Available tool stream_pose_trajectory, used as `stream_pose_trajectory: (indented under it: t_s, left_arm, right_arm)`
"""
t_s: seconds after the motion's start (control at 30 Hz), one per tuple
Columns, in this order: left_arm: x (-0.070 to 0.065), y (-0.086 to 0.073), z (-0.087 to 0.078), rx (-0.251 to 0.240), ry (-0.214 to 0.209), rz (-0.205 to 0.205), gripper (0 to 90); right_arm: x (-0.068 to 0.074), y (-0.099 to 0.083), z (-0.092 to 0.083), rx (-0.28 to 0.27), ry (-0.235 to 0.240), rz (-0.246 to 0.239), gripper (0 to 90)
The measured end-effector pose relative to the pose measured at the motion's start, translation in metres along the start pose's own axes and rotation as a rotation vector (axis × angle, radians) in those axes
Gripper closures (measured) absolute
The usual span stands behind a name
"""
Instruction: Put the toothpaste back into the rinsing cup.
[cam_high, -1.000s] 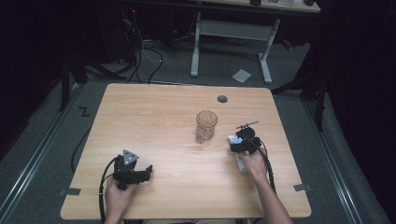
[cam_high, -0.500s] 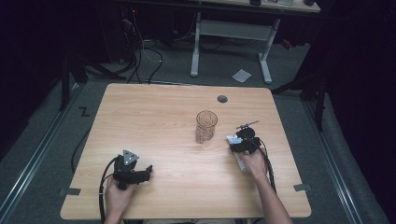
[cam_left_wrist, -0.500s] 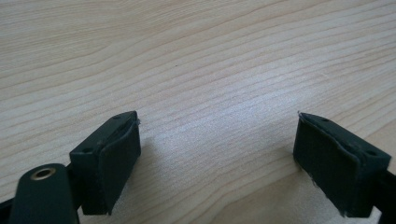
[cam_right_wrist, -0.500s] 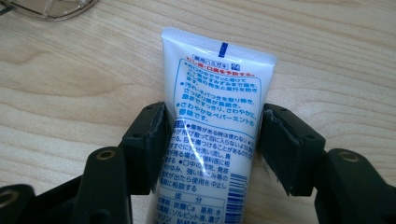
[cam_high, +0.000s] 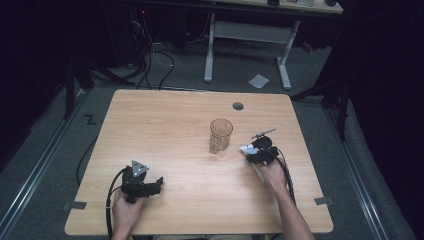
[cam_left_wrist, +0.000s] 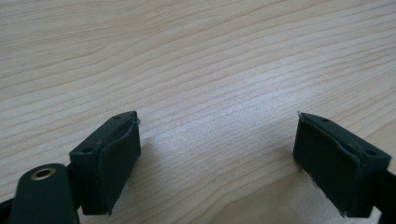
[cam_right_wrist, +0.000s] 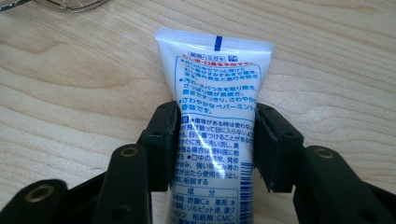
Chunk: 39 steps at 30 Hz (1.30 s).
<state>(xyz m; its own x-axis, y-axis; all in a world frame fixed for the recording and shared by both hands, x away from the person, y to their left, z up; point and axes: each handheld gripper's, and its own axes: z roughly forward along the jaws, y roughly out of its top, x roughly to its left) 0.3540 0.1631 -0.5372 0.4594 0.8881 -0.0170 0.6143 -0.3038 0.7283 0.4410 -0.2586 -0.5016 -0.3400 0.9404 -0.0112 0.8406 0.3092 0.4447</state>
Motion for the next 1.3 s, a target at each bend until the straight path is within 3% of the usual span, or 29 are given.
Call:
stream_pose_trajectory:
  t_s: [0.3,0.57,0.87,1.03,1.3]
  left_arm:
    - [0.0,0.0,0.0,0.0,0.0,0.002,15.2]
    - [0.0,0.0,0.0,0.0,0.0,0.001,15.2]
    - [0.0,0.0,0.0,0.0,0.0,0.001,15.2]
    - [0.0,0.0,0.0,0.0,0.0,0.0,15.2]
    - [0.0,0.0,0.0,0.0,0.0,0.001,15.2]
  right_arm:
    - [-0.002,0.0,-0.006,-0.003,0.024,-0.014,64.4]
    - [-0.012,-0.004,-0.009,-0.032,0.095,0.018,65.9]
    - [-0.005,-0.007,-0.031,-0.113,0.119,-0.03,66.1]
    - [0.004,-0.01,-0.044,-0.176,0.085,-0.084,66.1]
    - [0.009,-0.013,-0.061,-0.261,0.129,-0.1,66.0]
